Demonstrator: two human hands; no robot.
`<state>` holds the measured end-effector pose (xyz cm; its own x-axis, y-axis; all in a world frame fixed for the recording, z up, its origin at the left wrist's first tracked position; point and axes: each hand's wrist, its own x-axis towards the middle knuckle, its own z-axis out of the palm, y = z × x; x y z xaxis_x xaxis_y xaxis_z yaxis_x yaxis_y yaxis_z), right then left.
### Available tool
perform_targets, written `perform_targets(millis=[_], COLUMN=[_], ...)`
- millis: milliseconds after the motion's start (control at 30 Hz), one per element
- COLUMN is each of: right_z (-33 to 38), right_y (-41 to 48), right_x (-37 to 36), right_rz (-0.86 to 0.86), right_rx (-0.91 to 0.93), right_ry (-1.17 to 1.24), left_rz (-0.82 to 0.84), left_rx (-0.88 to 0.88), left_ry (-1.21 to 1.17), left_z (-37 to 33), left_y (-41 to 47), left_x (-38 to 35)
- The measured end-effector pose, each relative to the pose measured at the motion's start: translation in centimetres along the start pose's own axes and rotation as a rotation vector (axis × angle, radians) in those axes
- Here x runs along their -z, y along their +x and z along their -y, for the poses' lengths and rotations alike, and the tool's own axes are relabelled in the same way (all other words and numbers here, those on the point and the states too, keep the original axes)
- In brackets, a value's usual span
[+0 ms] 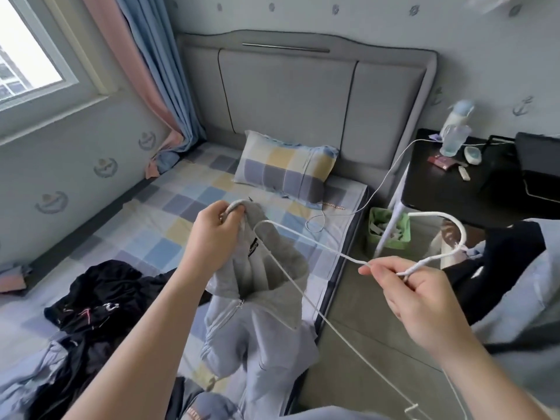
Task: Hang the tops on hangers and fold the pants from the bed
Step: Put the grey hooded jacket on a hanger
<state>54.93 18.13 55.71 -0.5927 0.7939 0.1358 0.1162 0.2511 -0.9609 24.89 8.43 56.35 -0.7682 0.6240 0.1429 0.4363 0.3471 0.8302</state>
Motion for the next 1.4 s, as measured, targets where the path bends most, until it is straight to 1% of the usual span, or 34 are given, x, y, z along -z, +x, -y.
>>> perform_targets(millis=[100,267,367,433,533,600,667,700,733,800,833,867,900,933,1000,1067,1133,1167,1233,1300,1400], right_z=[0.2,0.0,-0.8,-1.5,-1.7,-1.3,-0.9,-0.8,-0.7,-0.4,-0.4,-0.3,-0.2,0.0,0.1,-0.1,-0.6,-1.0,-1.8,-2.6,-3.3], right_y=[0.0,0.4,1.2,1.8,2.3,2.4,2.5,2.5,2.5,2.5,2.6,2.7,2.8,3.0,3.4,3.7,4.1,4.1,4.1,3.8,3.5], right_x=[-1.6,-4.6,-6.3,-7.3,-7.9,-7.8,-7.4,-7.0,-6.6,-5.7,-5.2,-4.8,-4.4,-4.1,-3.6,-3.2,-2.5,-2.0,-0.6,0.7,1.3], right_rz=[0.033,0.047,0.062,0.086,0.071,0.050,0.031,0.030,0.035,0.051,0.066,0.085,0.105,0.120,0.132,0.143,0.178,0.200,0.220,0.197,0.167], right_rx=[0.005,0.139,0.188,0.122,0.020,0.027,0.067,0.079,0.087,0.096,0.106,0.124,0.148,0.176,0.213,0.203,0.159,0.136,0.089,0.042,0.011], right_ry=[0.000,-0.170,-0.272,-0.244,-0.113,-0.037,0.006,0.016,0.022,0.047,0.064,0.073,0.069,0.052,0.003,-0.041,-0.077,-0.101,-0.147,-0.165,-0.146], left_rz=[0.041,0.149,0.258,0.336,0.372,0.443,0.495,0.492,0.457,0.307,0.226,0.178,0.183,0.235,0.396,0.487,0.538,0.543,0.503,0.457,0.468], left_rx=[0.005,-0.061,-0.125,-0.138,-0.101,-0.038,-0.053,-0.118,-0.222,-0.470,-0.566,-0.635,-0.683,-0.719,-0.767,-0.748,-0.679,-0.644,-0.598,-0.582,-0.562], left_ry=[-0.014,-0.034,-0.115,-0.152,-0.156,-0.171,-0.080,0.034,0.183,0.473,0.546,0.571,0.578,0.584,0.571,0.543,0.425,0.340,0.225,0.192,0.161], left_z=[0.4,-1.6,-3.3,-4.2,-4.8,-5.0,-5.0,-5.1,-5.0,-5.2,-5.3,-5.4,-5.4,-5.3,-4.8,-4.1,-3.5,-3.1,-2.2,-1.7,-1.7], left_y=[-0.6,-2.9,-4.6,-5.7,-6.6,-6.9,-7.2,-7.4,-7.6,-7.7,-7.6,-7.4,-6.9,-6.3,-5.2,-4.5,-4.1,-3.9,-3.3,-2.8,-3.3], left_x=[-0.3,-1.5,-2.0,-2.6,-3.5,-3.7,-3.9,-3.9,-3.8,-3.2,-2.7,-2.4,-2.1,-1.9,-1.9,-2.4,-2.7,-2.6,-2.2,-1.8,-1.9])
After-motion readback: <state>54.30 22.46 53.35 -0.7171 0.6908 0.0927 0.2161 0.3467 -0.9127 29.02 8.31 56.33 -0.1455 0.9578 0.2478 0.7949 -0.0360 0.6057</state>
